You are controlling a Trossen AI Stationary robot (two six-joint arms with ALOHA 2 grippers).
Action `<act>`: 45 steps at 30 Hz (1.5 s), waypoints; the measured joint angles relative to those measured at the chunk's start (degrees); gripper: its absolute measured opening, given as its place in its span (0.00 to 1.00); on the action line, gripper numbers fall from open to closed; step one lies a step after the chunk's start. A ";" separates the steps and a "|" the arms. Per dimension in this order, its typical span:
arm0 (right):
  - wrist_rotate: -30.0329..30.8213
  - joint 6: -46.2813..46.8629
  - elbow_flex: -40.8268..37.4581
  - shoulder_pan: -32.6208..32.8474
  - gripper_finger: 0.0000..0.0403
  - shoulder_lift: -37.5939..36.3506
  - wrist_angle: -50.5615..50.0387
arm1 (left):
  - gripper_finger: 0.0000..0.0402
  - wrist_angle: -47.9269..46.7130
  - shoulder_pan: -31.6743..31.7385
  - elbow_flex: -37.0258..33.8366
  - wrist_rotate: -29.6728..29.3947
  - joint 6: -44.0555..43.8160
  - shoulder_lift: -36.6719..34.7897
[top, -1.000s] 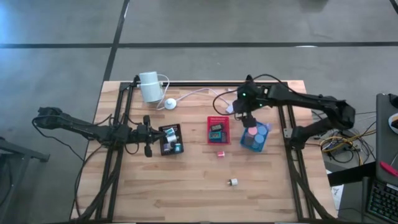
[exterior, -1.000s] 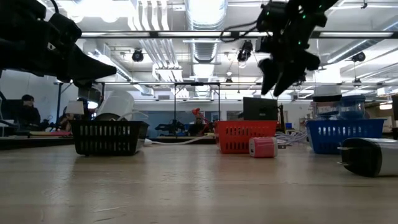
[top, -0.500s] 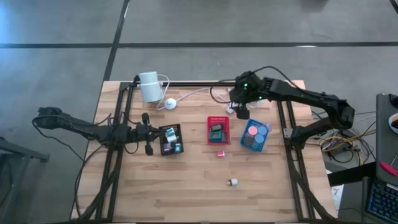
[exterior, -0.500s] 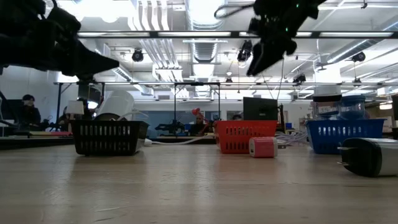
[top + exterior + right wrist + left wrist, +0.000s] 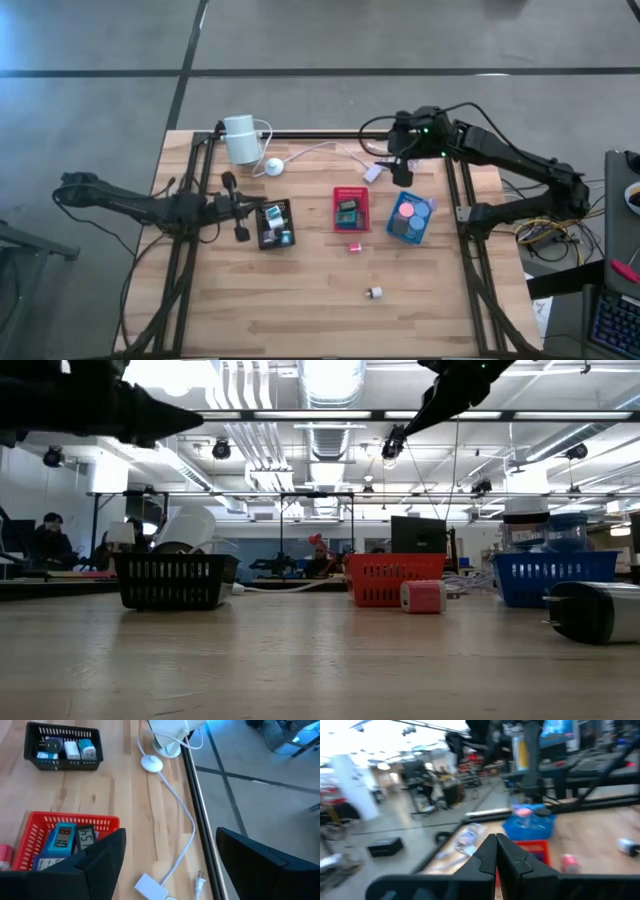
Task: Pick & Place Office items
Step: Put the white digital clock into the red bin
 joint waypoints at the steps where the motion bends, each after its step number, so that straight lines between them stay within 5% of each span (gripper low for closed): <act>1: 0.02 0.21 -0.50 0.00 0.74 -0.40 0.27 | 0.02 0.01 0.00 0.60 -1.49 0.94 0.00; 11: 0.26 -1.49 -4.93 -0.04 0.74 -1.30 2.05 | 0.02 0.00 1.85 5.11 -7.87 10.18 -0.66; 25: 0.46 -4.29 -13.88 -0.15 0.72 0.14 11.16 | 0.02 -0.98 2.45 6.41 -7.83 5.74 -0.55; 45: -3.33 -25.00 12.68 -8.00 0.72 36.87 -13.82 | 0.02 -8.67 2.43 6.39 -3.60 -1.22 4.75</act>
